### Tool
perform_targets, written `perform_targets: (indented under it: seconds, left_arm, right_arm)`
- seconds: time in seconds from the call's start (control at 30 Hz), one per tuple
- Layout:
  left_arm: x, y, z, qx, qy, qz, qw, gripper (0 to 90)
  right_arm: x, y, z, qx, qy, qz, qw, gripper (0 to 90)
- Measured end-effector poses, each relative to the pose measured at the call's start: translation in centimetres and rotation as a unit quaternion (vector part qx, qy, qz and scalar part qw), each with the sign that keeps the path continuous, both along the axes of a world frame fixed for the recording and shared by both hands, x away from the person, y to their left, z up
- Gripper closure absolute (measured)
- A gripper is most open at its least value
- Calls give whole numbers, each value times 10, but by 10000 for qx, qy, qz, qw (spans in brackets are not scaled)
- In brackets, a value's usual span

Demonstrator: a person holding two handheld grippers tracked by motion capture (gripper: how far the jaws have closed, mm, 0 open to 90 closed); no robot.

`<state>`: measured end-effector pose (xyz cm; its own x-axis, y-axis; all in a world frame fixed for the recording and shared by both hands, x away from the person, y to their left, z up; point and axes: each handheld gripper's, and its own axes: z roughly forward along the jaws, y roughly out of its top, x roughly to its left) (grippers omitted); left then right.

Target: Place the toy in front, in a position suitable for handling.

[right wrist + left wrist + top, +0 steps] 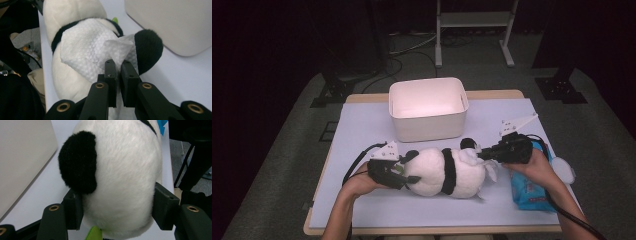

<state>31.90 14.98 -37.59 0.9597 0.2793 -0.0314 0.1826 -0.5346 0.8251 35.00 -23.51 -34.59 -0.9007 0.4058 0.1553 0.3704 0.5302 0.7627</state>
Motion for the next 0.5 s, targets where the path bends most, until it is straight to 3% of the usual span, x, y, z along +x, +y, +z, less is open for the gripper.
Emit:
perform_targets:
  seconds: [0.37, 0.5]
  left_arm:
    - [-3, -3, 3, 58, -138, -70, 9999, 368]
    - [-3, -2, 3, 56, -102, -52, 9999, 368]
  right_arm:
    - [26, 15, 12, -48, -2, -87, 10000, 835]
    - [31, 21, 12, -107, 10, -93, 9999, 833]
